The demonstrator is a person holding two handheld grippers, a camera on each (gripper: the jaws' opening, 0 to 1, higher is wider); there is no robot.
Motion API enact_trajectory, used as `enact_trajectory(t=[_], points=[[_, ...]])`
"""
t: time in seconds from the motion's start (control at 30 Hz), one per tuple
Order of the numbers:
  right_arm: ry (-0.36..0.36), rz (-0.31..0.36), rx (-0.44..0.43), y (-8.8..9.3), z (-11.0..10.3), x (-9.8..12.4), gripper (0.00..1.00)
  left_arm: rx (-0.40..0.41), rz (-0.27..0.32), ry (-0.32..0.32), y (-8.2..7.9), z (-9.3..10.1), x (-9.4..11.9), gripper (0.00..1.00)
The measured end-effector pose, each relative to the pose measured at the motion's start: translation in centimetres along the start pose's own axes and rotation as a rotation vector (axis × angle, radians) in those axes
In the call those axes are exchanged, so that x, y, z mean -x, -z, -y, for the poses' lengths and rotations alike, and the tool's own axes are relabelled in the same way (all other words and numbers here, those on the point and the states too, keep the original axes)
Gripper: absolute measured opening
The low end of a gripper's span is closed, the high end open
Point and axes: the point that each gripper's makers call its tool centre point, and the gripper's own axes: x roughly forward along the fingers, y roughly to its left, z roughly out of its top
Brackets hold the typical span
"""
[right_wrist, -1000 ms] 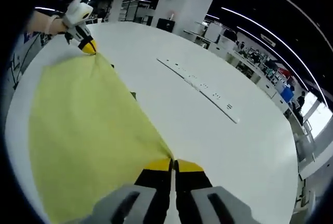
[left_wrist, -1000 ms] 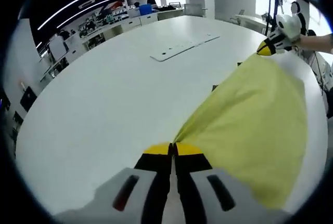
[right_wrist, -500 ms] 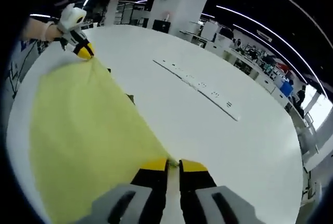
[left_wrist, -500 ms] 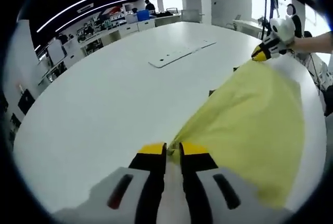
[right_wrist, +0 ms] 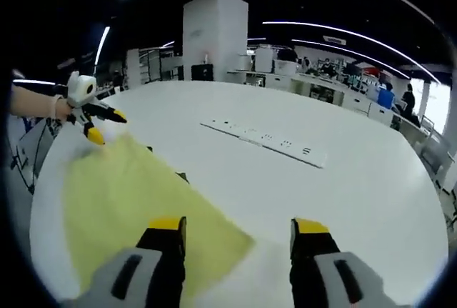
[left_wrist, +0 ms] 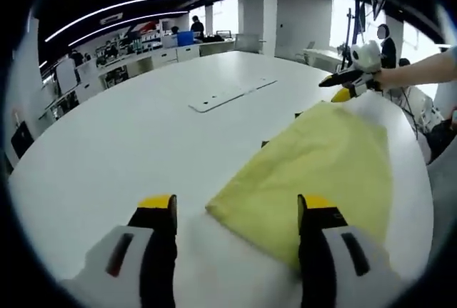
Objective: Fold the garment on the visible template until the final outline fits inside the template.
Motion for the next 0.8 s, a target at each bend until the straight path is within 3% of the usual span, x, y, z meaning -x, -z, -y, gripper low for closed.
enact_trajectory(t=[0.23,0.37,0.8], points=[[-0.057,0.015,0.0,-0.7,-1.8,0.8,0.89,0.032,0.025,0.015,-0.3,0.5,1.1,0.84],[-0.07,0.021,0.013,-0.9,-2.3,1.5,0.99,0.048,0.031,0.026,-0.2,0.9,1.5,0.98],[-0.067,0.048,-0.018,-0.9,-2.8,3.9,1.0,0.099,0.071,0.051,-0.8,2.1,4.1,0.98]])
